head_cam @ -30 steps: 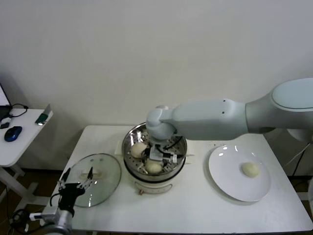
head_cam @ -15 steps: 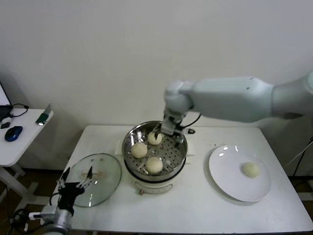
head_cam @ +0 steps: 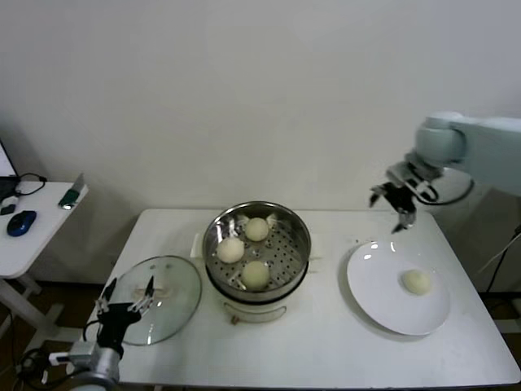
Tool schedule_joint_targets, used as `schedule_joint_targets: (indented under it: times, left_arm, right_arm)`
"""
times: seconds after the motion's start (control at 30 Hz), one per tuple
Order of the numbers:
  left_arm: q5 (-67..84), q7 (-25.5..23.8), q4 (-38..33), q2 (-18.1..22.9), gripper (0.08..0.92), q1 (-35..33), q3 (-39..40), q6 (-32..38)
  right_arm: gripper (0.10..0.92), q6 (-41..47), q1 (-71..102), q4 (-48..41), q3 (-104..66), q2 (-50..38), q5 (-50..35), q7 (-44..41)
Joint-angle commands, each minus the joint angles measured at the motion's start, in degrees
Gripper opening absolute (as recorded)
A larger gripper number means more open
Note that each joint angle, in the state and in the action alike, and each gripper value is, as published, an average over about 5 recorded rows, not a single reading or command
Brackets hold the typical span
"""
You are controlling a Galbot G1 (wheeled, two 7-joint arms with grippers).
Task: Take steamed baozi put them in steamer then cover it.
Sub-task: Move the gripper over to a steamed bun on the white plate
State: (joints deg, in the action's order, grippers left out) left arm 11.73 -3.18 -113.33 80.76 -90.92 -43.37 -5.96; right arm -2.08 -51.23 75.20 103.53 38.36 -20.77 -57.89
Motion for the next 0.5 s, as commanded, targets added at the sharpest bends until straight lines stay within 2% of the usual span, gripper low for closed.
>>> schedule_joint_targets:
  times: [0.03,0.27,0.5]
  left_arm:
    - [-0.3,0.0,0.1,0.0,0.823,0.0,0.0,-0.1]
    - [-0.7,-0.1,0.5,0.1,0.823,0.1,-0.1,-0.2]
    - [-1.1,-0.1,1.1,0.3,0.823,0.1,0.1,-0.2]
  right_arm:
    - [0.823,4.3,22.4,-3.9,-15.0,-15.9,9.8,2.3]
    - [0.823,4.6,37.6,-8.7,-29.0,-14.3,15.3,3.6]
    - [0.823,4.4,41.4,-14.5,-33.8,-9.7,16.6,5.0]
